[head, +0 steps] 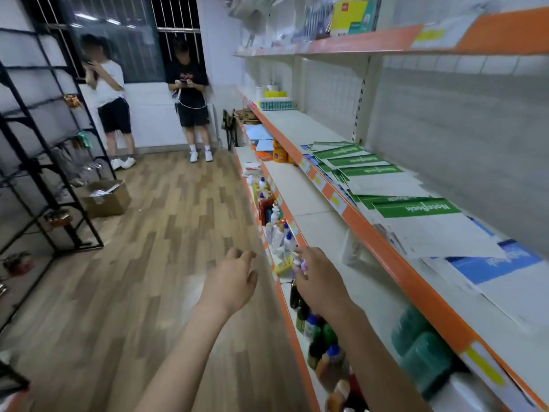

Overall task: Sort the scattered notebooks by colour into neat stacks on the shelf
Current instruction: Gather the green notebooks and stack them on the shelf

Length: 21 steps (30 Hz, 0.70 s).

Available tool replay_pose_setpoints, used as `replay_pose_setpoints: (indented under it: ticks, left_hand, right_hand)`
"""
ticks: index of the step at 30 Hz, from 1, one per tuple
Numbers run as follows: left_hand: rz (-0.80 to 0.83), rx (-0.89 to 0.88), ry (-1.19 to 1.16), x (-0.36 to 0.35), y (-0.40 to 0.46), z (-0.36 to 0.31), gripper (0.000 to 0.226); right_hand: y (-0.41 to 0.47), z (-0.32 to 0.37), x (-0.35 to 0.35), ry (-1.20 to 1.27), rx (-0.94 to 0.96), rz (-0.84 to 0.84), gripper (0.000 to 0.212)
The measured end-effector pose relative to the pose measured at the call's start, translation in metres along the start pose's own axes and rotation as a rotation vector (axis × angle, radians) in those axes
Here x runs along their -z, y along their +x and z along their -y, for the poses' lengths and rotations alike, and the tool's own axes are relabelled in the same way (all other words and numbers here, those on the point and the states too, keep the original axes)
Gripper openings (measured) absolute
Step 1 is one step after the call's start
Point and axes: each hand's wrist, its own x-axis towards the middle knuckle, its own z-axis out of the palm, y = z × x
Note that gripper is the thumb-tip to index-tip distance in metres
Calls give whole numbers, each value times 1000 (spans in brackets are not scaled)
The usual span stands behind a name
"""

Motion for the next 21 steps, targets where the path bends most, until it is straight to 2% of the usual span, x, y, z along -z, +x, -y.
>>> replay_pose_setpoints:
  ticks: [8, 16, 21]
  left_hand:
    - [-46, -77, 4, 1, 120, -3, 37]
    - [-64, -203, -178, -16, 201, -44, 38]
    - [-27, -333, -163, -31, 248, -84, 41]
  right_hand:
    - [116, -23, 15, -161, 24, -28, 49]
    - [156, -65, 50, -221, -75, -104, 55]
    - [178, -91, 67, -233, -153, -207, 54]
